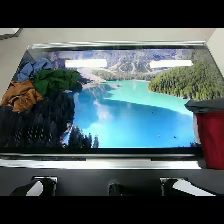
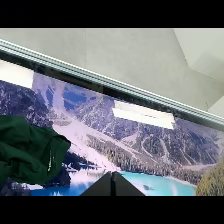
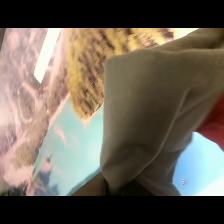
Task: Fold the shirts.
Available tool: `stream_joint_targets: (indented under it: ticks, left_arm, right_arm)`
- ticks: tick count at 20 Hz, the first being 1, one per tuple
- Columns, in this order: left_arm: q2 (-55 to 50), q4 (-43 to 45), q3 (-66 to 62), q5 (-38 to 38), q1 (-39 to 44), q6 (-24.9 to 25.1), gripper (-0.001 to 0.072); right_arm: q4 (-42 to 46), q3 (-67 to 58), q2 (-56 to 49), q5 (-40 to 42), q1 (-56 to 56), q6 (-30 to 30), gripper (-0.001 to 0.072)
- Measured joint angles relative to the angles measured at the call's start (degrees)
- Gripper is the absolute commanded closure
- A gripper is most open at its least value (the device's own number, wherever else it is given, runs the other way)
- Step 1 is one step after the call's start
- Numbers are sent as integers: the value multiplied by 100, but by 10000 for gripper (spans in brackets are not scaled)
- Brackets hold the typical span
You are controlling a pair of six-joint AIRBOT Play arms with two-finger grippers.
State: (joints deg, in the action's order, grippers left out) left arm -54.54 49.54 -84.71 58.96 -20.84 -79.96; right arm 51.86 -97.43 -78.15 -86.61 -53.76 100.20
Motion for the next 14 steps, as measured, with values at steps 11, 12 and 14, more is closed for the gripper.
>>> stream_joint_targets:
  ticks: [11, 12, 14]
  left_arm:
    - [24, 0, 0, 2, 0, 68, 675]
    - [24, 0, 0, 2, 0, 68, 675]
    - [24, 0, 0, 2, 0, 70, 675]
  right_arm:
    - [1419, 498, 448, -844, -1399, 468, 671]
    - [1700, 769, 509, -859, -1399, 509, 671]
    - [2243, 1508, 671, -752, -1386, 566, 670]
